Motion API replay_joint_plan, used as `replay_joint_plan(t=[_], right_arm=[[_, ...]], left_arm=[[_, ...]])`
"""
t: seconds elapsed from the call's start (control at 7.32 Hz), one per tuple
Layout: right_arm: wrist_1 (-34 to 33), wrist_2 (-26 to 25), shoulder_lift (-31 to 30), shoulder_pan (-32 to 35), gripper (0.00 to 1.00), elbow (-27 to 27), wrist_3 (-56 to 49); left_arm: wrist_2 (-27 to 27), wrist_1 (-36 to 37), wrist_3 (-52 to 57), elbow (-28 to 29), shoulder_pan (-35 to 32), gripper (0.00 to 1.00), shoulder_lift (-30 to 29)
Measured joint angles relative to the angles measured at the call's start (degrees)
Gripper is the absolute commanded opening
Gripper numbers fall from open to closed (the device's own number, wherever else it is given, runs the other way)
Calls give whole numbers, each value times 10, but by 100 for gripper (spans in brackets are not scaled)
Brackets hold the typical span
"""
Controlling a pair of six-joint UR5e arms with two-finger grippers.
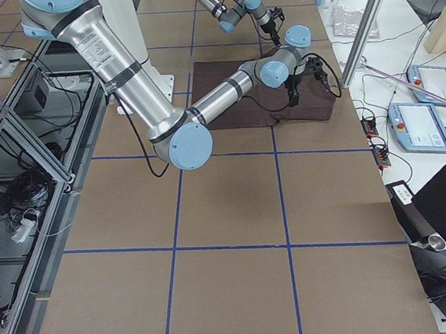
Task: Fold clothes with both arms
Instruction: 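Raise the right gripper away while the left gripper moves toward the other sleeve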
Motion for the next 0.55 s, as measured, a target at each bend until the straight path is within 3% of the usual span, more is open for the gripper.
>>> replay_joint_plan(t=[0.55], right_arm=[[0, -3, 0, 0, 100, 1, 0]], left_arm=[[1, -3, 1, 3, 0, 26, -1]])
